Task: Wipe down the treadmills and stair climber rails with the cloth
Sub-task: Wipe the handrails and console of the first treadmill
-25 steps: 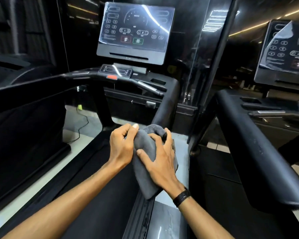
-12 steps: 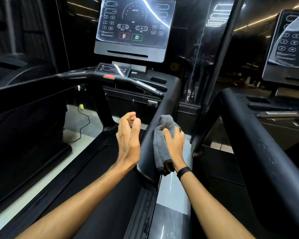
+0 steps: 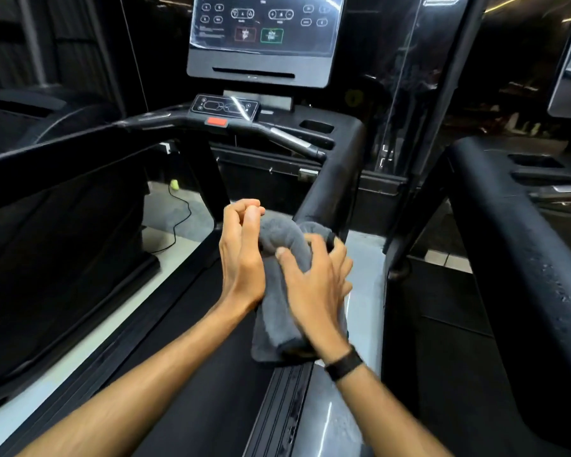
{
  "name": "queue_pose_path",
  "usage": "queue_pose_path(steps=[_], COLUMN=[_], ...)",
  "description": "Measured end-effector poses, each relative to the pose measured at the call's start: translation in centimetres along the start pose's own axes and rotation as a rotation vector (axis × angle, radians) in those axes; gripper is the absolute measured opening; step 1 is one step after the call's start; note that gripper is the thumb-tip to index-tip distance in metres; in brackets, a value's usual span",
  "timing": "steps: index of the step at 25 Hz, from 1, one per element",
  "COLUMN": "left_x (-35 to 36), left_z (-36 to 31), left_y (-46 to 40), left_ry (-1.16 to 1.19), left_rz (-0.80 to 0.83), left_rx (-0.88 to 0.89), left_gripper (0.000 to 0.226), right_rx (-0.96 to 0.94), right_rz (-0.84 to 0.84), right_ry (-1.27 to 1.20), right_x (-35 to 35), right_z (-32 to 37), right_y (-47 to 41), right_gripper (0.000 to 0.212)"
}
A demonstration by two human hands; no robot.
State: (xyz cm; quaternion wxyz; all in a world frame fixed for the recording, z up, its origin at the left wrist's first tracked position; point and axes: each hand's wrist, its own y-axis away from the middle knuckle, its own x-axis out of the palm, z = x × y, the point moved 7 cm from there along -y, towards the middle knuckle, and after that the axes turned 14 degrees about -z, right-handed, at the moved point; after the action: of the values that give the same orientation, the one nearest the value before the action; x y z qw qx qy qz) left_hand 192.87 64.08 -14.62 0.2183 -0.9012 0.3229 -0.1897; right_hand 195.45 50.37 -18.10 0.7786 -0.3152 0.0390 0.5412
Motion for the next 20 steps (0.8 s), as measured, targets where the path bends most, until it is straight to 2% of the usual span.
queue_pose_path(steps=[3,6,11,12,13,15,17,18,20], left_x=[0.3,0.6,1.1,1.1,1.2,1.1,1.0,0.9,0.8], left_z=[0.0,0.0,0.1,0.1,0.2,0.5,1.0,1.1,0.9], left_y=[0.3,0.6,1.2,1.2,1.2,1.0,0.6,0.5,0.5], left_ry=[-0.039,-0.083,-0.122,-0.121,-0.121,-0.103,-0.061,-0.050,-0.040], left_rz=[0.045,0.103,0.206,0.211,0.211,0.203,0.182,0.168,0.158], left_rx=[-0.031,-0.059,-0.093,-0.092,-0.087,-0.103,-0.120,-0.117,-0.109], left_gripper=[0.056,0.059,0.048,0.046,0.046,0.050,0.054,0.056,0.060], right_rx=[0.122,0.319,0.784,0.786,0.710,0.445,0.167,0.079,0.046], right_rz=[0.005,-0.088,-0.147,-0.184,-0.217,-0.215,-0.137,-0.099,-0.063], right_ry=[-0.065,-0.374,-0.552,-0.559,-0.547,-0.433,-0.226,-0.181,-0.175], right_x=[1.3,1.3,0.5,0.0,-0.7,-1.7,-1.6,-1.2,-0.2], right_z=[-2.8,-6.7,-11.3,-10.7,-9.1,-5.1,-1.4,-0.6,-1.1], right_y=[-4.7,-5.8,3.6,5.5,6.4,5.4,2.6,1.1,-2.4], right_gripper=[0.033,0.034,0.064,0.071,0.073,0.061,0.045,0.039,0.032])
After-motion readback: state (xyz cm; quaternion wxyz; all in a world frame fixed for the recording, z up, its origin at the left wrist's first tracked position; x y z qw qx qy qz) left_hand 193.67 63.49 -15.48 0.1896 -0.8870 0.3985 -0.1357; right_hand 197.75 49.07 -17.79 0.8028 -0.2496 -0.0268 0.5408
